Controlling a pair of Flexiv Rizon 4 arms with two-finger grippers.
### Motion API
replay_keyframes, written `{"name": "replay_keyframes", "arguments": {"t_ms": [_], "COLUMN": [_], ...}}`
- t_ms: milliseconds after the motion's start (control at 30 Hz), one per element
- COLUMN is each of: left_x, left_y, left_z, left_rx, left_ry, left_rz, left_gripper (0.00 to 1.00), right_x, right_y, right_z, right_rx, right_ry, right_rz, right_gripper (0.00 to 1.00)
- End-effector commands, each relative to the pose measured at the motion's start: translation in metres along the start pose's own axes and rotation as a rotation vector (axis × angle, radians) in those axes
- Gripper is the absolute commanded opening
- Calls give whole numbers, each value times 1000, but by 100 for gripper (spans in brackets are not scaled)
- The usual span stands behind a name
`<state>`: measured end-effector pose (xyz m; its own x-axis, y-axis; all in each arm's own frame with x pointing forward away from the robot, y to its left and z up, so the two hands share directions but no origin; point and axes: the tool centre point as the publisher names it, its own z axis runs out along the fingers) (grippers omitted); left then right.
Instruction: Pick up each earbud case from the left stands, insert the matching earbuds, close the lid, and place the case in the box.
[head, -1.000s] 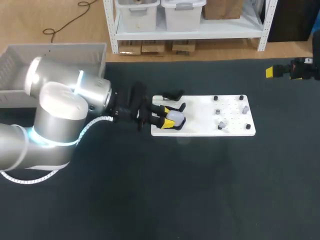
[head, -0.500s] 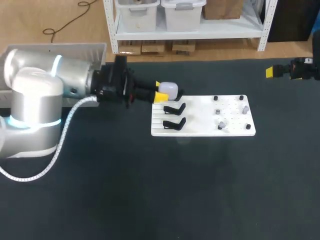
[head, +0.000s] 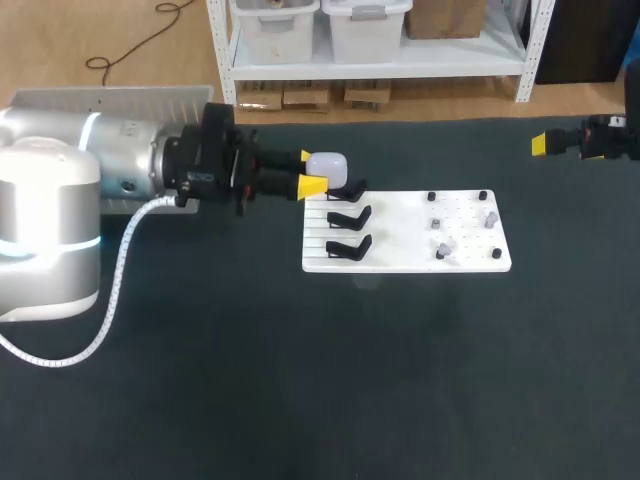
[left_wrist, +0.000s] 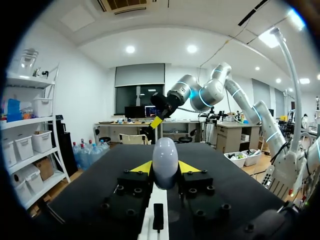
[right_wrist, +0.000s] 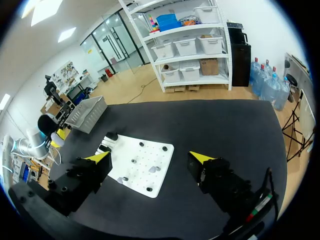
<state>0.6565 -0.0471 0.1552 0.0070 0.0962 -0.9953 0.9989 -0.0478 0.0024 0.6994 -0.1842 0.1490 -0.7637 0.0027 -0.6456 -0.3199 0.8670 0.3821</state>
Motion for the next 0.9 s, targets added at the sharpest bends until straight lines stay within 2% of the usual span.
{"name": "replay_keyframes", "arguments": {"t_ms": [33,533,700,900], "left_x": [0,0,-4,-5], "left_y": [-2,-5,-13,-12], "left_z": [0,1,5,7], "left_rx": [-7,-15,-34,-43], "left_ry": [0,11,-38,-65], "left_rz": [1,14,22,23], "left_gripper": [0,0,0,0], "right_x": [0,0,3,18], "right_y": [0,0,18,50], "right_z": [0,0,2,-8], "right_rx": [0,0,-11,-23], "right_ry": [1,1,5,16], "right_rz": [0,0,-41,-91], "right_gripper": [100,100,100,100]}}
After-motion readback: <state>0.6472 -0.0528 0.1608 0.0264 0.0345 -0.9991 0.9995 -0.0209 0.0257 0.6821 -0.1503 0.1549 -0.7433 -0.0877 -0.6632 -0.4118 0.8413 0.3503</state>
